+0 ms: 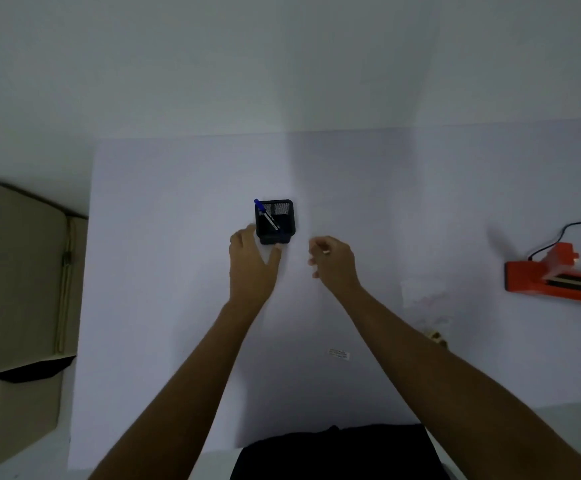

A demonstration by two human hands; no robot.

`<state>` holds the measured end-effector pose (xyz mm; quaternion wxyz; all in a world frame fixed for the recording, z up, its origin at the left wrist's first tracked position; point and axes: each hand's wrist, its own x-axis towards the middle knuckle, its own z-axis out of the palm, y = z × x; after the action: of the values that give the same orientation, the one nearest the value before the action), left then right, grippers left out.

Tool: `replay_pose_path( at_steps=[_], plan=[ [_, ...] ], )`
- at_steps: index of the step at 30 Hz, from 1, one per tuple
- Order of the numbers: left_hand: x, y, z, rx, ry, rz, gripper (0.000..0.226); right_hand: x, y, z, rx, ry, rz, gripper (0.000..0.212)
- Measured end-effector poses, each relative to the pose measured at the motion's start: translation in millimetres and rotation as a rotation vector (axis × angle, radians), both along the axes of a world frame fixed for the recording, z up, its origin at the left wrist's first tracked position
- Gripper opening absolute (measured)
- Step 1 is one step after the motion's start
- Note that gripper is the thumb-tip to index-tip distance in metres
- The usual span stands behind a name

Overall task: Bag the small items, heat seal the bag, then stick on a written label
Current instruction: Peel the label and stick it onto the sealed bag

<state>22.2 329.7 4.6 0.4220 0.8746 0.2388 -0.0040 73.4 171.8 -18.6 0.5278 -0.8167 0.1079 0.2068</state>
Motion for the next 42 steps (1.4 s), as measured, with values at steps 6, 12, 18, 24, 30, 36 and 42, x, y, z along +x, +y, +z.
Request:
replay_pose_path(
  at_steps=[6,12,18,24,30,36,42],
  plan=[
    [-79,-59,-34,-0.023,0.138,-0.348,0.036,-89,-73,-27,-0.202,0.036,0.069,0.015],
    [-129,-106,-66,-0.013,0.302,-0.583,0.049,-159,-128,-41,-0.313,0.096,0.106,0.02],
    [-139,-131,-73,-0.039,0.261,-0.573,0.036,-181,-143,-53,-0.292,0.124,0.058,0.019],
    [-142,-146,-80,-0.045,0.228,-0.509,0.027,-181,-137,-61,-0.09,0.228,-0.06,0.015],
    [-146,-150,-85,-0.024,0.2,-0.478,0.031,-178,-131,-50,0.078,0.306,-0.136,0.019],
    [-145,-149,-84,-0.055,0.149,-0.427,0.022,-180,-137,-49,0.111,0.308,-0.133,0.014],
    [-144,-145,-83,-0.079,0.144,-0.409,0.024,-180,-140,-50,0.128,0.315,-0.118,0.018]
  ],
)
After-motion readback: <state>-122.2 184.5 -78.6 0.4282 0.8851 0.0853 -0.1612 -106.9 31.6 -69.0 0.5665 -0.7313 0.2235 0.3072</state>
